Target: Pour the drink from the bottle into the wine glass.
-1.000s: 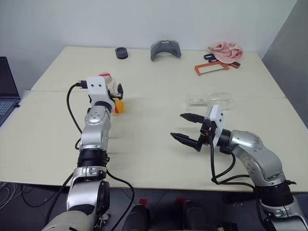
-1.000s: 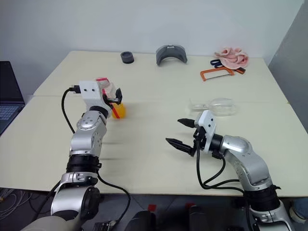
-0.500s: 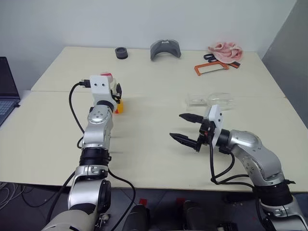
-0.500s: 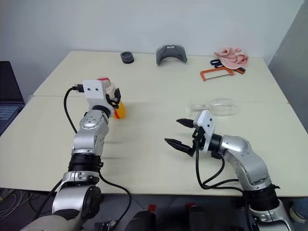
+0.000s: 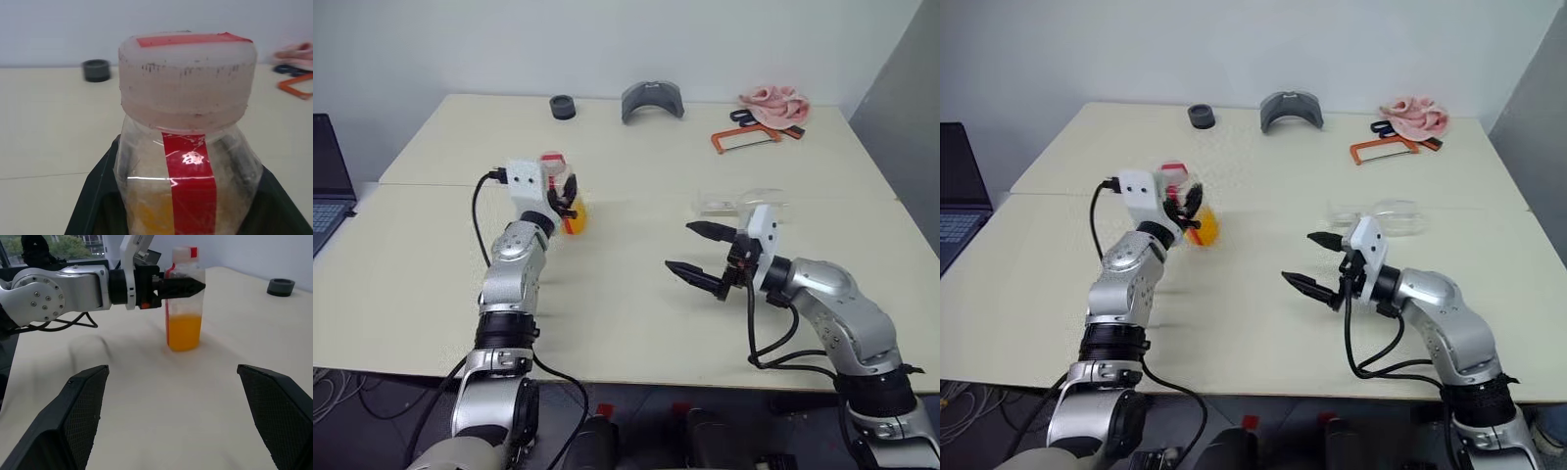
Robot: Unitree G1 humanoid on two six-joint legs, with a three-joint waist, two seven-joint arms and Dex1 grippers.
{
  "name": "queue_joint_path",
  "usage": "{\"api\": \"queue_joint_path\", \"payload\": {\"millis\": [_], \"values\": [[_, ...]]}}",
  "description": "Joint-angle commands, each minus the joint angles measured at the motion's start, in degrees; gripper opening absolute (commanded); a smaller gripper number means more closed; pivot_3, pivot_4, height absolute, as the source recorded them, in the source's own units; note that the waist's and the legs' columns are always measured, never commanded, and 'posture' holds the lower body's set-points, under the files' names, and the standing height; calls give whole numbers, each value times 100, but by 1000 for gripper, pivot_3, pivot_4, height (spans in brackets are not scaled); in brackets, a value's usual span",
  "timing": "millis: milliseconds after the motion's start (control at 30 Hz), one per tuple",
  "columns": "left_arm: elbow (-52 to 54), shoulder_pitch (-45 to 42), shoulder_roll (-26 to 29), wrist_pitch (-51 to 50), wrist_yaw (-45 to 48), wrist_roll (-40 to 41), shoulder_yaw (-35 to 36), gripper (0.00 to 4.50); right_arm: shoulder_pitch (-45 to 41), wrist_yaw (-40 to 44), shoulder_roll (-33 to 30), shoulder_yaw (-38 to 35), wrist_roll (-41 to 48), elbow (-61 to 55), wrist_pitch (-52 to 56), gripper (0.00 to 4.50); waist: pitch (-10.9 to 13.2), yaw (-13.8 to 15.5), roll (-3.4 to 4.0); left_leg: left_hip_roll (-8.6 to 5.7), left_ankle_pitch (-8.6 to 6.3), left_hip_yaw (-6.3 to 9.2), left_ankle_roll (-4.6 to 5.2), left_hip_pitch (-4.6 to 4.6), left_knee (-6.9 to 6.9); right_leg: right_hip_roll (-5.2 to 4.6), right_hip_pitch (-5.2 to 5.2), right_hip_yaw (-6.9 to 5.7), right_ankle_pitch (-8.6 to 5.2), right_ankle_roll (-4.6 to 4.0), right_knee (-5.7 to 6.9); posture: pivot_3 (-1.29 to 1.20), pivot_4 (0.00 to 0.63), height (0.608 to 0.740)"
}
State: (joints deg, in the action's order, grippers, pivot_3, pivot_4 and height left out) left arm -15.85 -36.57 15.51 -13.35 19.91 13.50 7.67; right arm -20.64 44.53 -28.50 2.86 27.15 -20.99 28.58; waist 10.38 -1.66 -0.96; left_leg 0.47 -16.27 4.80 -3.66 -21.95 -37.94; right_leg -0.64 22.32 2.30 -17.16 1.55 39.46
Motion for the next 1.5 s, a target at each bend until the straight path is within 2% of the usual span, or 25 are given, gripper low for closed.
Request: {"api": "queue_joint_path", "payload": {"millis": [33,167,400,600,1033,1133,1300,1333,1433,1500], "values": [[789,72,167,-39,1439,546,-461,1839,46,-184,-155,-405,297,-602,233,4500,0,-1,0,-1,0,1,0,-2,0,0,0,0,0,0,-1,0,150,740],[1103,5,446,-96,2972,819,-1075,1838,-275,-669,-119,-676,741,-1095,781,4500,0,-11,1,1,0,-2,0,-3,1,2,1,1,0,0,-1,0,150,740],[740,-452,522,2,4276,827,-1577,1838,-908,-1465,195,-323,779,-1225,1462,4500,0,-28,1,2,-10,-2,18,4,2,27,2,3,0,-1,4,0,150,740],[424,-631,457,153,4620,758,-1632,1838,-1042,-1517,196,-115,823,-1247,1723,4500,0,-22,1,4,-12,-2,22,0,1,20,2,5,0,-1,-1,0,150,740],[451,-525,486,135,4936,707,-1621,1838,-1095,-1626,476,160,529,-962,1579,4500,0,-25,1,5,-13,1,24,-4,1,18,5,3,0,-1,0,0,150,740],[476,-512,508,110,4968,707,-1608,1838,-1095,-1588,496,199,484,-918,1540,3843,0,-25,1,6,-13,0,24,-4,1,18,5,4,0,-1,0,0,150,740],[487,-518,529,69,5015,717,-1609,1838,-1112,-1464,500,238,441,-848,1456,2080,0,-25,1,6,-13,1,25,-4,1,18,5,3,-1,-1,0,0,150,740],[495,-517,539,51,5032,729,-1611,1838,-1123,-1383,480,265,431,-822,1396,1896,0,-25,1,6,-13,1,25,-4,1,18,5,3,-1,-1,0,0,150,740],[490,-554,594,7,5137,751,-1628,1837,-1274,-633,302,470,292,-543,803,1904,0,-27,1,3,-13,-1,25,-4,0,17,5,4,0,-1,0,0,150,740],[496,-591,657,-62,5306,795,-1658,1833,-1479,338,-15,682,134,-113,221,1904,2,-30,4,0,-14,-2,25,-3,1,20,5,3,0,-1,-1,0,150,740]]}}
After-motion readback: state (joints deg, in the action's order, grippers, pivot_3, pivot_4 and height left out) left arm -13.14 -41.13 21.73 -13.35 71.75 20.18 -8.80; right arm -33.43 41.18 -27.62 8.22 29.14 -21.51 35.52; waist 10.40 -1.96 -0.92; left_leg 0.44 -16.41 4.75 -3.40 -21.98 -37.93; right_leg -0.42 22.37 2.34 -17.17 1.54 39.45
